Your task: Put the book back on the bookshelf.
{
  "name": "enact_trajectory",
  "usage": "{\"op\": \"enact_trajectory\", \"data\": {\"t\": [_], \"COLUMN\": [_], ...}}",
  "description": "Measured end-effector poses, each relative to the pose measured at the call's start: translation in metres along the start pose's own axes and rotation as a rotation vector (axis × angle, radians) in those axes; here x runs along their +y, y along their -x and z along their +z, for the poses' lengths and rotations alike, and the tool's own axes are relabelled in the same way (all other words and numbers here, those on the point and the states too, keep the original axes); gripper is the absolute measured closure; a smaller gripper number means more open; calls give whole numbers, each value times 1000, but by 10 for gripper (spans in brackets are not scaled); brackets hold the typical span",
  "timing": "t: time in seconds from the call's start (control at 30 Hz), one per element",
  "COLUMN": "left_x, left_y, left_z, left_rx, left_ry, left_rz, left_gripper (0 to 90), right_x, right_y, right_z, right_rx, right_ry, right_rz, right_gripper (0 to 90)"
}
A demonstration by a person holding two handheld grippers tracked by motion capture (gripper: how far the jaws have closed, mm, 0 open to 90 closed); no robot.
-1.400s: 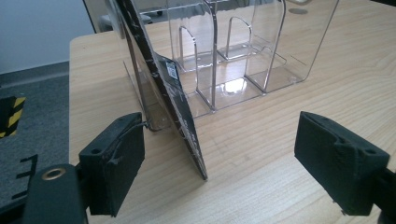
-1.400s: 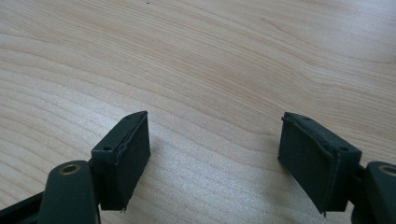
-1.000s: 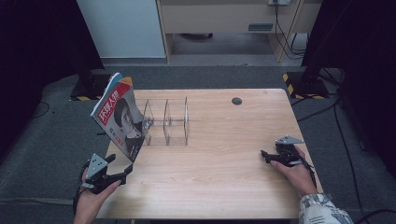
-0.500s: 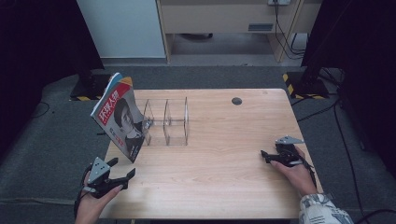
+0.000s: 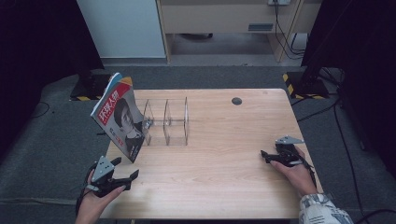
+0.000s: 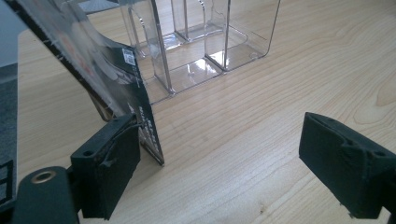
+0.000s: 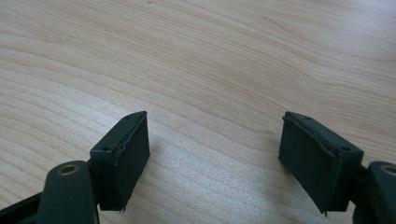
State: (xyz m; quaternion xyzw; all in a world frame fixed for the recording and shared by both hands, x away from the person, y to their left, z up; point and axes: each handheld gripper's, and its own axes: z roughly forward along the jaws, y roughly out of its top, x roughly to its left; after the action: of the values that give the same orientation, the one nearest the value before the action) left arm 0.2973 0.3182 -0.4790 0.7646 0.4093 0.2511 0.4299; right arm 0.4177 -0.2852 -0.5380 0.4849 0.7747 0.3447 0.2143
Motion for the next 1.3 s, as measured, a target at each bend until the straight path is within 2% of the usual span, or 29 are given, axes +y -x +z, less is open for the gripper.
{"op": "enact_trajectory", "data": {"t": [0.23, 0.47, 0.6, 0.93, 1.3], "left_x": [13, 27, 35, 53, 71], "left_y": [4, 13, 18, 31, 56], "left_z": [13, 31, 43, 66, 100], "left_rx": [-41, -79, -101, -129, -173], "left_ry": [-37, -63, -84, -88, -97], "left_rz": [25, 54, 87, 109, 118], "left_gripper": [76, 58, 54, 53, 52], "right_x": [0, 0, 0, 0, 0], "right_y": [0, 0, 0, 0, 0], "right_z": [0, 0, 0, 0, 0], "right_rx": [1, 1, 2, 3, 2], "right_ry": [0, -1, -1, -1, -2], "right_rz": [0, -1, -1, -1, -1], "right_gripper": [243, 241, 240, 236, 233]}}
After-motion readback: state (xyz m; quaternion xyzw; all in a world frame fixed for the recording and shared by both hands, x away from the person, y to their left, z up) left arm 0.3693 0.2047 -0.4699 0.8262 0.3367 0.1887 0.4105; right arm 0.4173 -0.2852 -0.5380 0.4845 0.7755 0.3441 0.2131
